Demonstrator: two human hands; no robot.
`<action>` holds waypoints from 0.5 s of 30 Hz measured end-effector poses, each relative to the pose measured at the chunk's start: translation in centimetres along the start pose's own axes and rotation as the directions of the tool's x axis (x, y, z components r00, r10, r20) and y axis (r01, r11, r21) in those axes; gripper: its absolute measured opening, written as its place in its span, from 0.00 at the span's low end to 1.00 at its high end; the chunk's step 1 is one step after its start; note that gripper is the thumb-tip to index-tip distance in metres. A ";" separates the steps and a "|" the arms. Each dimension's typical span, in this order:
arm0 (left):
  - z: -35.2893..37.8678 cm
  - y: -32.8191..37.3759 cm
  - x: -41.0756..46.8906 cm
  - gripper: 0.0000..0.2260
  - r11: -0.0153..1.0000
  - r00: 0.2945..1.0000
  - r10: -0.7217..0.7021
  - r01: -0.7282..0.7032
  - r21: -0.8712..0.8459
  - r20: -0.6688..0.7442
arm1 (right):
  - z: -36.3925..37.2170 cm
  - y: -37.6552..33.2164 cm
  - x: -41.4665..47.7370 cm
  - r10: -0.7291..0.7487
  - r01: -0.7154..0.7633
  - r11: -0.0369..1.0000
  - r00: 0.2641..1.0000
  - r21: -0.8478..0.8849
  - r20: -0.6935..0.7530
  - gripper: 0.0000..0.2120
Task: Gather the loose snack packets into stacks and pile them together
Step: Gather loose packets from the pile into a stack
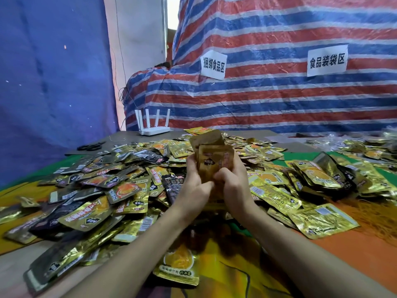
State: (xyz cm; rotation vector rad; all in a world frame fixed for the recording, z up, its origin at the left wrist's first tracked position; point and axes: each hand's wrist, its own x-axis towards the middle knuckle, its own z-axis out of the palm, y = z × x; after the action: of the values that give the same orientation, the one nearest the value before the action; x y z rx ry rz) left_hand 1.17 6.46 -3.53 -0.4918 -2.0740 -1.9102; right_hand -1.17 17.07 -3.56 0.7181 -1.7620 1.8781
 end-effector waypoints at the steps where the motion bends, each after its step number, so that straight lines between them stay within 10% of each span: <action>1: 0.1 -0.2 0.0 0.29 0.999 1.000 0.000 0.000 -0.044 -0.014 | 0.2 -0.1 -0.1 -0.014 0.014 1.000 1.000 -0.019 0.003 0.14; 15: 0.3 0.0 -1.0 0.27 0.977 0.998 -0.060 0.061 -0.206 0.010 | 0.8 -0.3 -0.9 -0.014 0.013 1.000 0.970 -0.005 -0.242 0.22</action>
State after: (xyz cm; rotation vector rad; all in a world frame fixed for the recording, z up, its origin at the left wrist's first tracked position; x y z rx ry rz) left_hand 2.06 6.74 -3.93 -0.4822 -1.9227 -2.1748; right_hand -0.24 16.28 -3.88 0.4748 -1.6018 1.8648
